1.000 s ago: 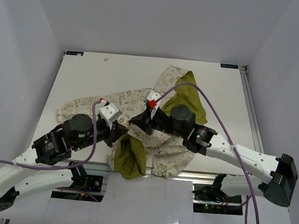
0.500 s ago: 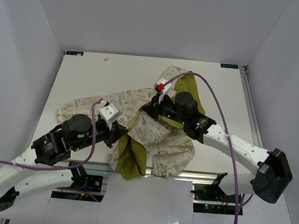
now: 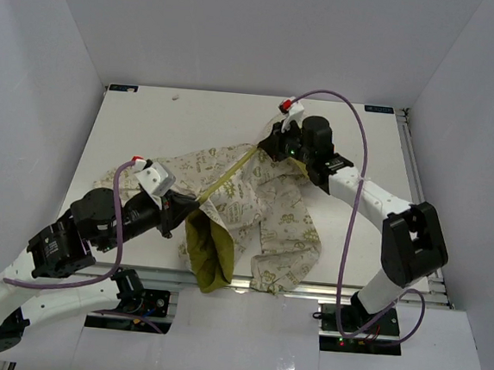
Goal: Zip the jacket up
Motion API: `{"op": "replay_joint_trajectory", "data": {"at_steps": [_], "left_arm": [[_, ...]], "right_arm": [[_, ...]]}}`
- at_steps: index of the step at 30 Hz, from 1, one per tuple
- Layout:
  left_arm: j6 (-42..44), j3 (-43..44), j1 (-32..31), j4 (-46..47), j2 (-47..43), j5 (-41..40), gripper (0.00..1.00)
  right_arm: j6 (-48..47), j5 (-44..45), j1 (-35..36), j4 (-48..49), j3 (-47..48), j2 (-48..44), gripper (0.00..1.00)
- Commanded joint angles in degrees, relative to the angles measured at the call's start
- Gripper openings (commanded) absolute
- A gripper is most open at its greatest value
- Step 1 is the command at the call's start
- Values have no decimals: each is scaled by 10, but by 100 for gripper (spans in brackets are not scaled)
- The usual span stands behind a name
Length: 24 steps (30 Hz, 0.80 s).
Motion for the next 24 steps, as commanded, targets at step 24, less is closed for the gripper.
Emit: {"op": "replay_joint_trajectory", "data": {"at_steps": [24], "left_arm": [[74, 11, -3, 23, 43, -276, 0]], "right_arm": [[52, -17, -305, -5, 373, 271, 8]]}}
